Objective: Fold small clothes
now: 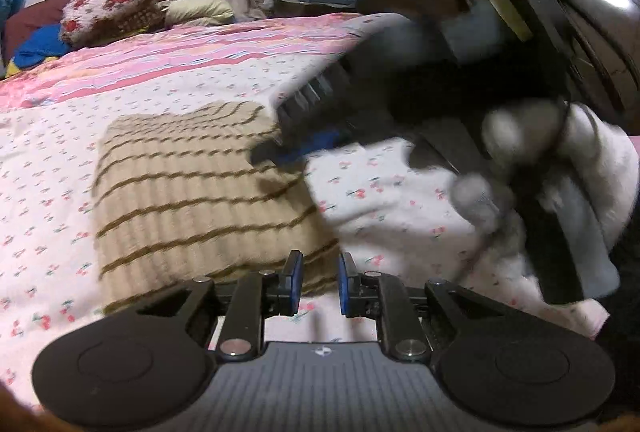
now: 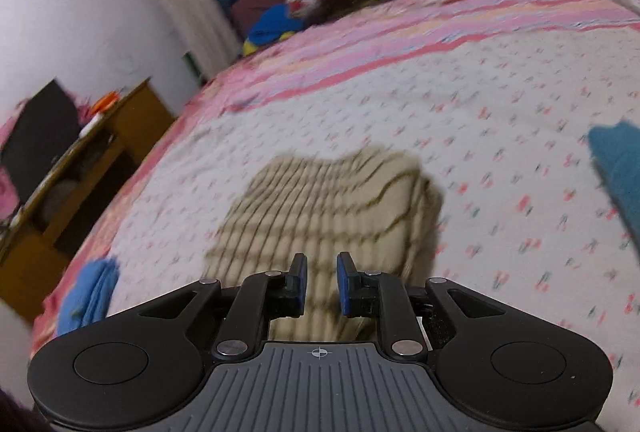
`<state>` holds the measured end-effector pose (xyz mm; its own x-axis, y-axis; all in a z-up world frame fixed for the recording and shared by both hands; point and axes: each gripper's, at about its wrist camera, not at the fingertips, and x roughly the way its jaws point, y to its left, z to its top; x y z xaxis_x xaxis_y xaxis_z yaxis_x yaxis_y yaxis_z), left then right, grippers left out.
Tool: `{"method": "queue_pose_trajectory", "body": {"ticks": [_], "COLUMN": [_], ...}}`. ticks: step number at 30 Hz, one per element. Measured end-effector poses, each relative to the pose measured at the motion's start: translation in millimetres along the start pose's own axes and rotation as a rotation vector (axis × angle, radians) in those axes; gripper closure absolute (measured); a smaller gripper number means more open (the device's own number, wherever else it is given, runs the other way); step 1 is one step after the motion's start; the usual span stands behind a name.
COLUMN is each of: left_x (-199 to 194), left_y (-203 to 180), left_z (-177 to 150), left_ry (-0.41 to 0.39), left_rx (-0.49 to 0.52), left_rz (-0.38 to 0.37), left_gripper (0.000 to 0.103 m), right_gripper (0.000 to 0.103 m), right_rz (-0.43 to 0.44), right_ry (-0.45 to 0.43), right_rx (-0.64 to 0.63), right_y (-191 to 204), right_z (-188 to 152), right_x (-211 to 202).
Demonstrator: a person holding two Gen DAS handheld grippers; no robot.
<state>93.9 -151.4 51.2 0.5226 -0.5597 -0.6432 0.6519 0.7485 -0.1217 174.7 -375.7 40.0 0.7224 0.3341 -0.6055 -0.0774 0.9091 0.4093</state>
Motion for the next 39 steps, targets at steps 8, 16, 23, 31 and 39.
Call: {"method": "queue_pose_trajectory", "body": {"ticks": [8,16,23,31,39], "left_x": [-4,7,9,36,24], "left_y": [28,47,46,58,65], "left_z": [1,6,11,12,14], "left_ry": [0.012,0.049,0.017,0.090,0.076], "left_rx": [-0.079,-0.114,-0.110,-0.128,-0.130], "left_rz": [0.088,0.189,0.210,0.224,0.196], "left_gripper": [0.081,0.081,0.080,0.077,0.076], "right_gripper": [0.100,0.099,0.089,0.087,0.085], "right_rz": [-0.174,-0.231,-0.240,-0.299,-0.265], "right_ry": [0.104,0.091,0.002,0.088,0.077], "right_rx": [-0.097,-0.106,-0.175,-0.169,-0.124], "right_y": [-7,-5,24,10,0], "right_z": [-29,-35,-39,-44,-43], "right_x": [24,12,-12,21,14]}}
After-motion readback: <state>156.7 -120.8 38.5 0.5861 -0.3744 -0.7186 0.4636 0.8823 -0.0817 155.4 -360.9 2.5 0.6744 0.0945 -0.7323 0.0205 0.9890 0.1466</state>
